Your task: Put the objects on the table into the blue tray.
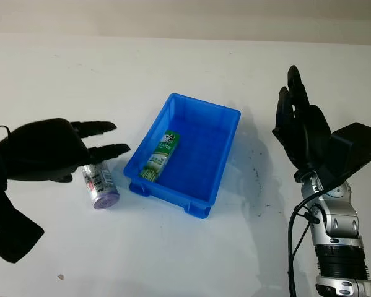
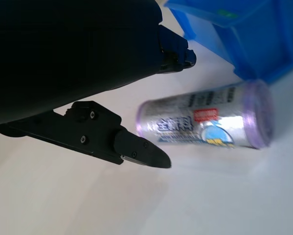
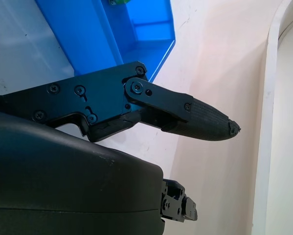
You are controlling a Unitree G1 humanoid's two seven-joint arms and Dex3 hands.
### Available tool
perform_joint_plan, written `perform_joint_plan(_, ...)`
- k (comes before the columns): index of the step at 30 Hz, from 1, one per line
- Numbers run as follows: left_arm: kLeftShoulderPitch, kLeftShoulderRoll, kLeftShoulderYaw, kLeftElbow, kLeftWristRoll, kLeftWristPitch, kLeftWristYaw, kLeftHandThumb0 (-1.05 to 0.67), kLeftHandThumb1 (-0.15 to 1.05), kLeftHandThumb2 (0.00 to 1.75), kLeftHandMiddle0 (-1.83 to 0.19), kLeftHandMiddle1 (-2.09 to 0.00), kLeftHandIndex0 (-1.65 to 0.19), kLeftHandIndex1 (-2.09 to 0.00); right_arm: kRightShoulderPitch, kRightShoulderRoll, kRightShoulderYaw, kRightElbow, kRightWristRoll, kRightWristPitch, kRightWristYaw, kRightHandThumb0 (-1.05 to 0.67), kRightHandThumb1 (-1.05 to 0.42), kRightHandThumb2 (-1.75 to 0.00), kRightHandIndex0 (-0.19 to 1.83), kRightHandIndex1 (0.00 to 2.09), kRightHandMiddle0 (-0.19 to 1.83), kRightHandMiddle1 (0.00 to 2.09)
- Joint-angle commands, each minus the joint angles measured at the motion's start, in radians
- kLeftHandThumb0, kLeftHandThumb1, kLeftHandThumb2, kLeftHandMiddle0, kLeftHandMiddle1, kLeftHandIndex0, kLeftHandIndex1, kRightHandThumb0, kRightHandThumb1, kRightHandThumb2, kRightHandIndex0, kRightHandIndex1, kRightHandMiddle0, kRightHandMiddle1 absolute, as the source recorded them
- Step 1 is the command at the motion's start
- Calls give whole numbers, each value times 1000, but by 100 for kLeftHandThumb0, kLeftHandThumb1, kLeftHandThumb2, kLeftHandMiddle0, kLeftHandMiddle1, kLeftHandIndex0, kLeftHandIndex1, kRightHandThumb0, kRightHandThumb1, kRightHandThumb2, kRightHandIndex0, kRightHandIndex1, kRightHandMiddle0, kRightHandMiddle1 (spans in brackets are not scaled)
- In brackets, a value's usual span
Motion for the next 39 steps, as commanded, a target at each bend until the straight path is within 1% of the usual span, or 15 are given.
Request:
perform_joint_plan(1, 7, 8, -6, -11, -30, -14, -18, -45, 91, 4, -11, -6, -12, -6, 14, 0, -12, -21, 2, -5, -1, -72, -105, -74, -19, 0, -19, 0)
perform_joint_plan(5, 35, 3, 8, -13, -126, -33, -45, -52, 87, 3, -16, -7, -16, -8, 13, -4, -12, -17, 1, -8, 5, -72, -105, -73, -19, 0, -19, 0)
perform_joint_plan(9, 69, 6, 22, -34, -188, -34, -79, -52, 85, 4, -18, -7, -18, -8, 9, 1, -12, -13, 5, -7, 7, -72, -105, -72, -19, 0, -19, 0)
perform_joint_plan(13, 94, -14, 34, -25, -171, -70, -35, -53, 85, 5, -30, -10, -28, -12, 8, -4, -7, -15, 0, -1, 11, -72, -105, -73, -19, 0, -19, 0)
perform_joint_plan(15, 98, -29, 34, -2, -160, -95, -1, -53, 84, 5, -43, -13, -41, -18, 10, -4, -8, -16, 1, -4, 12, -72, -105, -74, -19, 0, -19, 0)
perform_joint_plan(18, 99, -45, 27, 42, -111, -146, 66, -40, 85, 5, -63, -20, -63, -32, 14, -2, -12, -20, 3, -8, 11, -71, -105, -74, -19, 0, -19, 0)
perform_joint_plan(19, 98, -50, 27, 50, -69, -161, 100, -35, 87, 5, -66, -24, -63, -45, 15, -2, -14, -19, 4, -10, 12, -71, -105, -74, -19, 0, -19, 0)
perform_joint_plan(20, 96, -55, 26, 57, -23, -173, 139, -28, 91, 5, -66, -36, -59, -64, 15, -2, -16, -18, 5, -11, 11, -71, -105, -74, -19, 0, -19, 0)
perform_joint_plan(21, 94, -56, 21, 58, 27, -175, 171, -22, 93, 5, -62, -58, -56, -80, 15, -1, -19, -16, 7, -13, 11, -71, -105, -73, -19, 0, -19, 0)
perform_joint_plan(23, 91, -60, 10, 68, 119, -177, 252, -11, 96, 5, -51, -124, -50, -121, 16, 0, -21, -15, 11, -16, 12, -71, -105, -73, -19, 0, -19, 0)
perform_joint_plan(25, 89, -59, -7, 87, 192, -171, 324, -3, 98, 6, -50, -172, -45, -168, 18, -1, -22, -13, 13, -21, 15, -73, -105, -72, -19, 0, -19, 0)
perform_joint_plan(27, 80, -59, -30, 115, 254, -168, 402, 0, 102, 7, -60, -202, -48, -200, 19, -2, -23, -13, 14, -21, 19, -73, -105, -72, -19, 0, -19, 0)
perform_joint_plan(31, 57, -55, -75, 142, 369, -142, 547, 1, 105, 17, -93, -209, -68, -209, 23, -4, -26, -18, 19, -15, 29, -73, -105, -72, -19, 0, -19, 0)
perform_joint_plan(37, 3, -50, -141, 181, 494, -85, 733, 0, 103, 14, -82, -209, -53, -209, 26, -2, -24, -21, 19, -14, 38, -72, -105, -73, -19, 0, -19, 0)
perform_joint_plan(39, -14, -43, -157, 180, 521, -58, 758, -2, 103, 11, -74, -209, -45, -209, 26, 3, -26, -22, 23, -12, 36, -72, -105, -73, -19, 0, -19, 0)
